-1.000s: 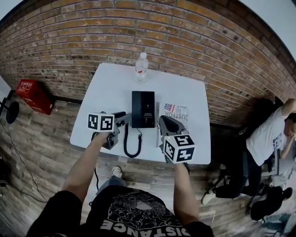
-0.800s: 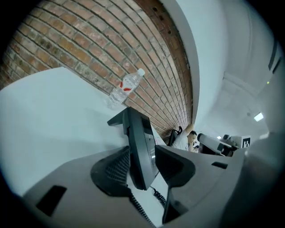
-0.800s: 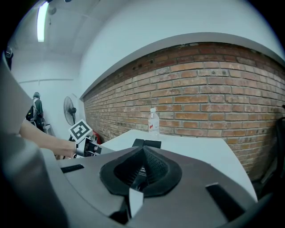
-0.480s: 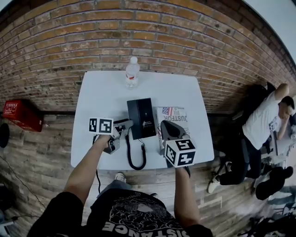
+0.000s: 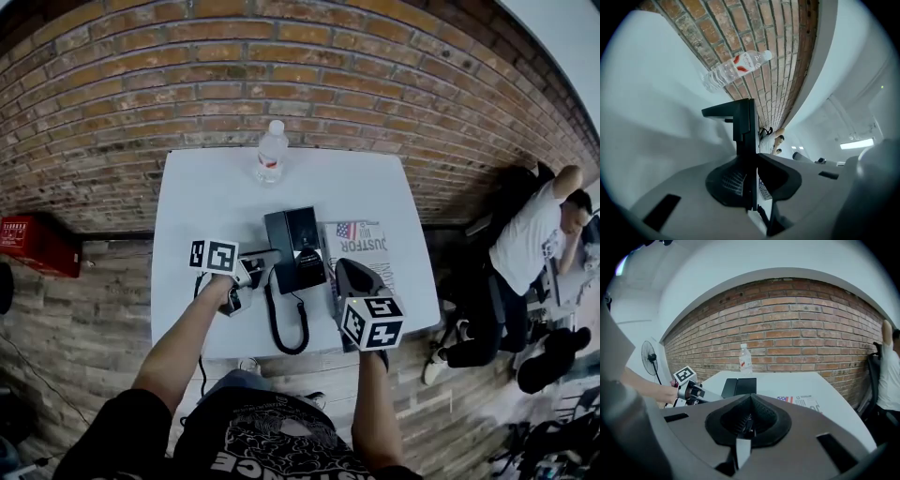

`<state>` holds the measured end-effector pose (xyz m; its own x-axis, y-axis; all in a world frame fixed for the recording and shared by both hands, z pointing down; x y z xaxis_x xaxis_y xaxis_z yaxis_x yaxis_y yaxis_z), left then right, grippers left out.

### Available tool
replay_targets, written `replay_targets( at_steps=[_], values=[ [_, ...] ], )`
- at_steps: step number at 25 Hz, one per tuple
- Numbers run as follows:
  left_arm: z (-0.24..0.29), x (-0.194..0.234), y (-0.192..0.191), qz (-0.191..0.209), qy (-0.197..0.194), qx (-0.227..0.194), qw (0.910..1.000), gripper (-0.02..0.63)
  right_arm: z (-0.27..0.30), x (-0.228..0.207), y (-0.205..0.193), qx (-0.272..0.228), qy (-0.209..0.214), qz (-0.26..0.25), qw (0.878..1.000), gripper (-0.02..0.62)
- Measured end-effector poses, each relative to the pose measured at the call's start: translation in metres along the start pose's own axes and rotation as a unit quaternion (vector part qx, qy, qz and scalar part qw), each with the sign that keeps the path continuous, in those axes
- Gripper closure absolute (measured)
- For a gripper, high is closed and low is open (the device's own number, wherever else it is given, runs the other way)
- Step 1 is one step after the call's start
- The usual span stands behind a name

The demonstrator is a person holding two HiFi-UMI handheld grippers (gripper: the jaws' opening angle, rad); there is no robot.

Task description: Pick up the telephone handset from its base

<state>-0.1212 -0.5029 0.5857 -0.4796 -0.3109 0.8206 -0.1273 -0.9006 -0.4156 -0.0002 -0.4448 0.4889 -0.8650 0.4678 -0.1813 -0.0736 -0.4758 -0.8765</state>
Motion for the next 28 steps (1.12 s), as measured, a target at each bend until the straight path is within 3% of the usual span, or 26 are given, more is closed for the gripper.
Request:
replay_targets(
  at_steps=[11, 28],
  values=[
    [-0.007, -0.010, -0.002, -0.013, -0.004, 0.004, 0.9999, 0.534, -0.013, 0.011, -0.009, 0.009, -0.014, 0.021, 1.000, 0.597],
    [-0.055, -0.071, -0.016, 0.026, 0.018, -0.102, 0.9942, 0.534, -0.065, 0.034, 0.002, -0.035, 0.024, -0.013, 0.999, 0.597]
  ],
)
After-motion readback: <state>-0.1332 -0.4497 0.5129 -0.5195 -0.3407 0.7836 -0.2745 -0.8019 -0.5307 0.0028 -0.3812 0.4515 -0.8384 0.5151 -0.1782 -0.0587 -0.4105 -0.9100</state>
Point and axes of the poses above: the fingertips, and each gripper's own axes: z forward along the fingers, x to its left, y out of its top, the point moved 1 cm from there along -z, backward along the fingers, and after that the axes turned 14 degrees about y, right-handed, at the moved point
